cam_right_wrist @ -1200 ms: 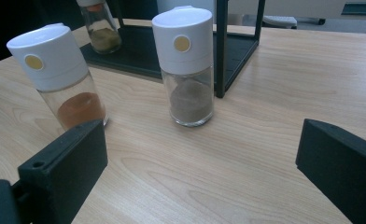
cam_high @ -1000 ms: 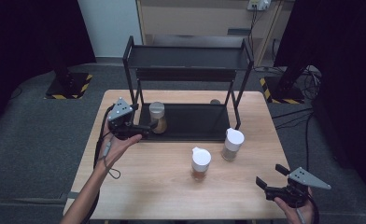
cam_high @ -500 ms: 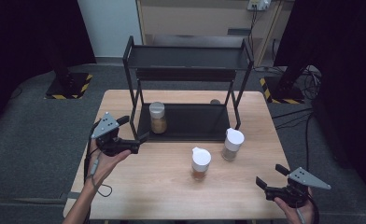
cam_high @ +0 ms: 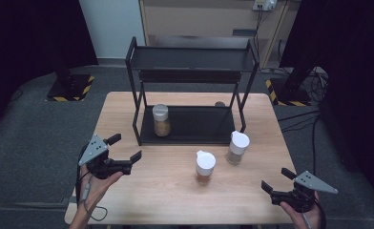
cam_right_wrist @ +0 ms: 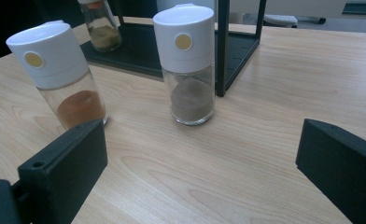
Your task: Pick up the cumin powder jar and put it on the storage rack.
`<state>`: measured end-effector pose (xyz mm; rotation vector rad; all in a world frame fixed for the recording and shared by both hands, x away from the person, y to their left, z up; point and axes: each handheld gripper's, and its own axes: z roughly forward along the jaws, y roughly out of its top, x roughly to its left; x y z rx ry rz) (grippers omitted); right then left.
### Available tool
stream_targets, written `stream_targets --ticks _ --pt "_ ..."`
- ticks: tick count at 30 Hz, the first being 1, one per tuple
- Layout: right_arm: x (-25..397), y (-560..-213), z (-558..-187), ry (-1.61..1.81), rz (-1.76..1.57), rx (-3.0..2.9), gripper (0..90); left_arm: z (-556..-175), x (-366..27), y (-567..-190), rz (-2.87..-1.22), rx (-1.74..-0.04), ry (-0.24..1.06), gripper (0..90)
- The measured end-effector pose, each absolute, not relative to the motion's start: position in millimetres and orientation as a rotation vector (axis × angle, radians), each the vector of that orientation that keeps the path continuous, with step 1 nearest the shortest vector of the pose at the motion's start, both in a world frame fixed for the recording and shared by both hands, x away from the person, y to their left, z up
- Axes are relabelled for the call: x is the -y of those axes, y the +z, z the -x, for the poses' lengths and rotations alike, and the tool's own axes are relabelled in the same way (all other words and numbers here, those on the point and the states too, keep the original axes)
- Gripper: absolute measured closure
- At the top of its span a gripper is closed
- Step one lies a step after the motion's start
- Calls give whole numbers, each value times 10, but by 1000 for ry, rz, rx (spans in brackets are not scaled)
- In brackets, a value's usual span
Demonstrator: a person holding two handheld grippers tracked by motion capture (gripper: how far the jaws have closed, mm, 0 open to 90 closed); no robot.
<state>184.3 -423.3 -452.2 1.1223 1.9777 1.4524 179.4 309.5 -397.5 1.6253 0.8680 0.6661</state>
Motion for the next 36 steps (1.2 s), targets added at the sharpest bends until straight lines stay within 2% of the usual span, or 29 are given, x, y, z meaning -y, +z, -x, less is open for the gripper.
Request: stream_targets --ticks 22,36 --pt "4228 -4519 -1841 1449 -1116 -1981 24 -1517 -3229 -4511 -1655 -904 688 30" --pt "4233 -4523 -1847 1453 -1112 -1985 24 -1504 -3305 -4700 -1662 -899 655 28"
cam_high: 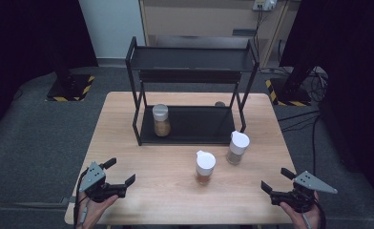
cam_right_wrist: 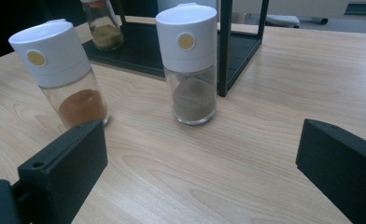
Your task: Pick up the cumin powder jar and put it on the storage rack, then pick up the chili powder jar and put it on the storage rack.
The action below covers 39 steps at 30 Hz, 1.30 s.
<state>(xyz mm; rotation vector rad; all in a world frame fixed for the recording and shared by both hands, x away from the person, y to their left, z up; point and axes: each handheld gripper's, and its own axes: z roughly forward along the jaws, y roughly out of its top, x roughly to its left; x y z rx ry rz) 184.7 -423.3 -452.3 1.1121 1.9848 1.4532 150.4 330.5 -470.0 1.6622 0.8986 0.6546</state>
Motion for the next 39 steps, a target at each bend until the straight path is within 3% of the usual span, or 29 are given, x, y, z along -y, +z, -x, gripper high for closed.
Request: stream_targets --ticks 18,39 --pt "4224 -4523 -1859 1452 -1113 -1990 25 -1595 -3507 -4885 -1650 -868 579 26" --pt "4219 -4524 -1860 1448 -1114 -1990 25 -1528 -3460 -4868 -1664 -847 635 19"
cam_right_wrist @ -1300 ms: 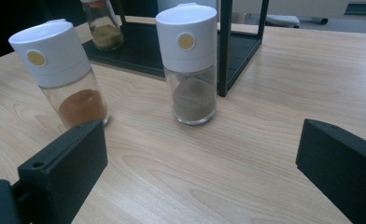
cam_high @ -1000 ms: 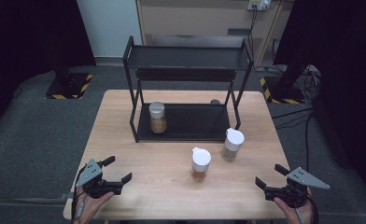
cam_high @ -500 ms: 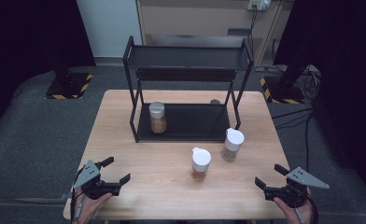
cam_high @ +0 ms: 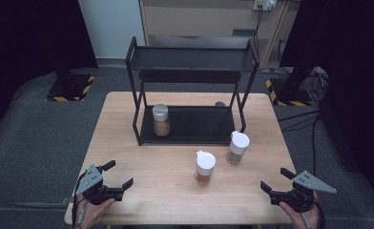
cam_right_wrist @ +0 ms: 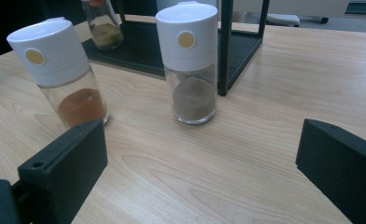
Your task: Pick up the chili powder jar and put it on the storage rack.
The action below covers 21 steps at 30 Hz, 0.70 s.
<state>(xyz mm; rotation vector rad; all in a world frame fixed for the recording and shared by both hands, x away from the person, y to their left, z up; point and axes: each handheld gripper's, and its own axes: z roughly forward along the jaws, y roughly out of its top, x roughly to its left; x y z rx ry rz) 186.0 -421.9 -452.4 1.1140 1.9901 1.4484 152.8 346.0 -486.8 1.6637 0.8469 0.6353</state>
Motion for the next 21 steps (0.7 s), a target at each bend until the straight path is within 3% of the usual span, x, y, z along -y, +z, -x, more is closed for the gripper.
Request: stream_targets --ticks 21 --pt "4237 -4505 -1873 1493 -1117 -1987 30 -1535 -3460 -4872 -1664 -846 619 20"
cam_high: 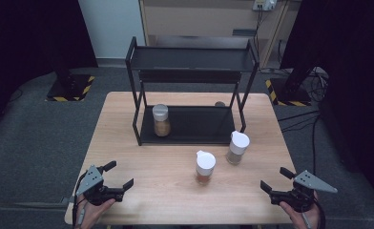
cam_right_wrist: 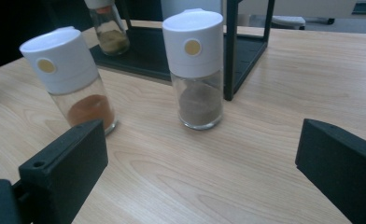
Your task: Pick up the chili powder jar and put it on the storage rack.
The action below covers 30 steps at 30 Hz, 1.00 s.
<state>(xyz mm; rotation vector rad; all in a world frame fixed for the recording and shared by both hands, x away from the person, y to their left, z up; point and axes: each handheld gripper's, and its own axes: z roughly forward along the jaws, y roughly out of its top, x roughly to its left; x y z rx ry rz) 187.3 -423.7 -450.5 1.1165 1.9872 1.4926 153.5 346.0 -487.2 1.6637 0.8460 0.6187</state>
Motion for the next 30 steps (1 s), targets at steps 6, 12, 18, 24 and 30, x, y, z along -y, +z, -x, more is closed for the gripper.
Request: stream_targets --ticks 6,12,18,24,30 --pt "4199 -4443 -1891 1514 -1093 -2002 32 -1533 -3472 -4874 -1657 -851 615 20" --pt "4103 -4285 -1919 1508 -1019 -2039 32 -1533 -3465 -4870 -1663 -847 616 20" --pt "4004 -4159 -1971 1515 -974 -2064 31 -1533 -3464 -4870 -1664 -848 614 20" --pt "3912 -4065 -2040 1514 -949 -2093 31 -1534 -3468 -4873 -1662 -852 612 20" --pt "3815 -3995 -2122 1517 -915 -2124 31 -1539 -3469 -4874 -1663 -853 609 21"
